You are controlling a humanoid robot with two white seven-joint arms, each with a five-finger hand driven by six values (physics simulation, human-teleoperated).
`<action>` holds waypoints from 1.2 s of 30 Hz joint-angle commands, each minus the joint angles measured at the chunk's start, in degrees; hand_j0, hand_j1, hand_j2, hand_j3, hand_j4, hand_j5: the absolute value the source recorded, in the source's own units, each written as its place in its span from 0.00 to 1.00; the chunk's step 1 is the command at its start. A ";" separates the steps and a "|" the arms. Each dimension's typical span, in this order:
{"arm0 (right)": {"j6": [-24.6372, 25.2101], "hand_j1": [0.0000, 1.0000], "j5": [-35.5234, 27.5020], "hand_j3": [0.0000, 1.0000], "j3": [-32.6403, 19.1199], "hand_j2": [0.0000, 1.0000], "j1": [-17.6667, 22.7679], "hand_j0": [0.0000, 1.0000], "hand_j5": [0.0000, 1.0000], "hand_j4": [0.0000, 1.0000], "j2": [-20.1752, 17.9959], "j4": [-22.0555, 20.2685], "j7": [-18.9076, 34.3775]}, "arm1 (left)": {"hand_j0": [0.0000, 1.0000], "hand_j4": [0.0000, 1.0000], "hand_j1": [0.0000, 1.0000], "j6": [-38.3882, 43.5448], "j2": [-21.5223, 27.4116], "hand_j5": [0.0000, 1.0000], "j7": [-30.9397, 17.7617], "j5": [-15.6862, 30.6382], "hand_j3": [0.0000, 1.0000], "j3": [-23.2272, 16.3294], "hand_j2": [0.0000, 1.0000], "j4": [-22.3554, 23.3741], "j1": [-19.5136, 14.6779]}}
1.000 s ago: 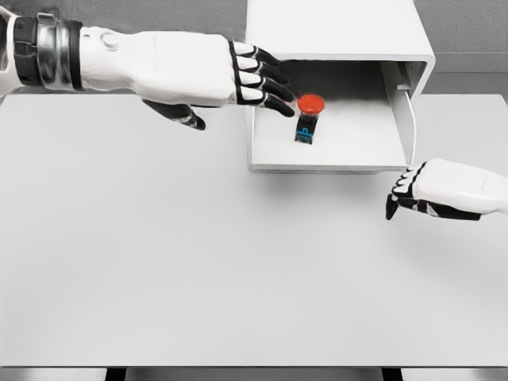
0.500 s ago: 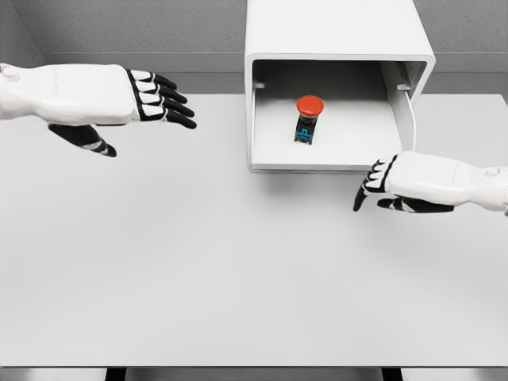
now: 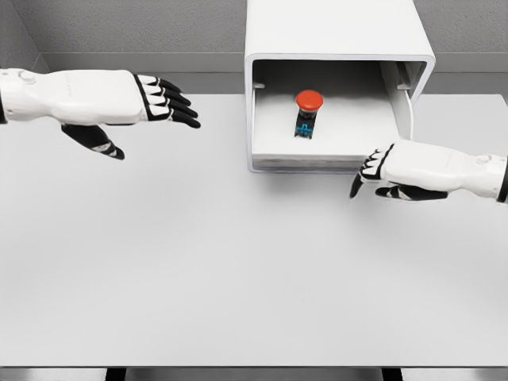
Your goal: Slide open multi-storey tabletop storage cabinets and put open load switch and slide close multi-storey tabletop storage cabinets
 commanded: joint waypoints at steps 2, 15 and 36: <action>0.16 0.58 -0.33 0.58 0.19 0.58 -0.62 0.58 0.58 0.58 0.80 2.35 -0.03 | 1.00 1.00 1.00 0.16 -0.02 1.00 0.03 0.26 1.00 -0.16 1.00 1.83 0.00; 0.16 0.59 0.46 0.59 9.33 0.59 -9.93 0.59 0.59 0.59 5.99 9.56 -0.03 | 1.00 1.00 1.00 0.16 -1.25 1.00 0.03 0.44 1.00 -0.07 1.00 1.83 -0.61; 0.16 1.00 0.99 1.00 8.99 1.00 -11.09 1.00 1.00 1.00 3.62 3.60 -0.03 | 1.00 1.00 1.00 0.16 -1.34 1.00 0.03 0.44 1.00 -0.16 1.00 1.74 0.00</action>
